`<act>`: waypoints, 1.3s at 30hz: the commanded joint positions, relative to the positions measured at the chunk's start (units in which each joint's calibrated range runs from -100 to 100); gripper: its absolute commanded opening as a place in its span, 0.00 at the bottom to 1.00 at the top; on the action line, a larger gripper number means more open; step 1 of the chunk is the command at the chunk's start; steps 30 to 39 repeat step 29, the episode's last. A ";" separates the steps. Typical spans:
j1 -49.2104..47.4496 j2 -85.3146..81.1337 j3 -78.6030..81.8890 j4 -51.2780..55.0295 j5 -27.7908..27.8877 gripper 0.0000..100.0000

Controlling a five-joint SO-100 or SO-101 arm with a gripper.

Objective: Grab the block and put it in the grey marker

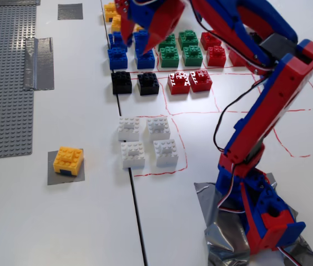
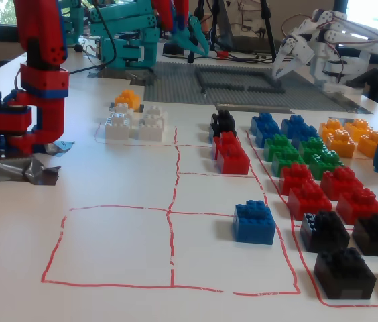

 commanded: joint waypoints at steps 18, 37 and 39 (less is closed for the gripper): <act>31.87 -5.57 2.91 0.80 1.56 0.04; 35.11 0.54 5.99 -3.59 -1.03 0.00; 35.11 0.54 5.99 -3.59 -1.03 0.00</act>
